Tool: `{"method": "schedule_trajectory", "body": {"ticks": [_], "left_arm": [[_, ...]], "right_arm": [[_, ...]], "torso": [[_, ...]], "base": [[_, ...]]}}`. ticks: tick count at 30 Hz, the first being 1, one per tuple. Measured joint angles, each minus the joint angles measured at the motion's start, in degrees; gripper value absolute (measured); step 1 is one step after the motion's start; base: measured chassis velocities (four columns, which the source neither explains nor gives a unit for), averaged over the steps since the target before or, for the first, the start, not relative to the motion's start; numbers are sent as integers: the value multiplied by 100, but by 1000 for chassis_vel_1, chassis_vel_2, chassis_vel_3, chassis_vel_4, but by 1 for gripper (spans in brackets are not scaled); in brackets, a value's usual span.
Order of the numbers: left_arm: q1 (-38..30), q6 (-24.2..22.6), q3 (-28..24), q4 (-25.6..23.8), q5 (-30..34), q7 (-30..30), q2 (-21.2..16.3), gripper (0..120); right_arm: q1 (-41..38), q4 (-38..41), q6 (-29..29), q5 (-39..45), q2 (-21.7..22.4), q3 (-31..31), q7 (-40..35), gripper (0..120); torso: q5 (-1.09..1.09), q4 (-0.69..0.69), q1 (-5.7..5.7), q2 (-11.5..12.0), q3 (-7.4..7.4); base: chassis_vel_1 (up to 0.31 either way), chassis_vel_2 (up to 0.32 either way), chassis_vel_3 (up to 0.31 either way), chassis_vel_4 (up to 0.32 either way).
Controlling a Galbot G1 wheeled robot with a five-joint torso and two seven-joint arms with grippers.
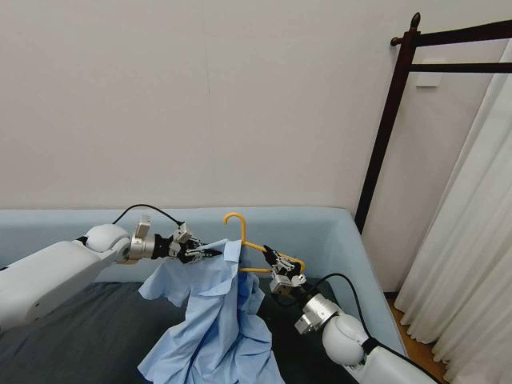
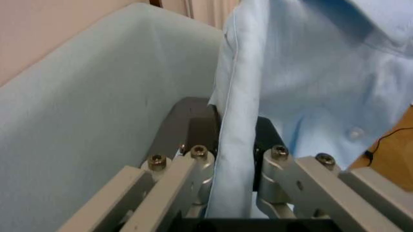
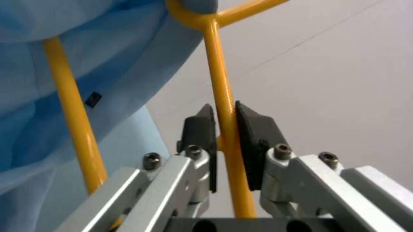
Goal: Pick up the clothes from the sofa and hang them on the clothes hanger.
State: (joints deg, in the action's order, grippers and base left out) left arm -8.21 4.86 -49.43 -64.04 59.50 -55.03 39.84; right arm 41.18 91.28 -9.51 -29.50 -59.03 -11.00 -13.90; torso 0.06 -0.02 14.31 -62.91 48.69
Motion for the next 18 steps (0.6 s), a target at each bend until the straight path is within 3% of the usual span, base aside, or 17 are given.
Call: {"method": "schedule_trajectory", "body": {"ticks": [12,18], "left_arm": [[18,86,124,-30,106,75,-136,1],[-195,132,127,-202,361,74,-304,1]], "right_arm": [[1070,739,-41,452,211,379,-108,56],[1663,373,319,1569,63,475,-112,80]], "torso": [[-1,-1,0,0,0],[0,-3,-1,-1,0]], "base": [[0,0,0,0],[0,0,0,0]]}}
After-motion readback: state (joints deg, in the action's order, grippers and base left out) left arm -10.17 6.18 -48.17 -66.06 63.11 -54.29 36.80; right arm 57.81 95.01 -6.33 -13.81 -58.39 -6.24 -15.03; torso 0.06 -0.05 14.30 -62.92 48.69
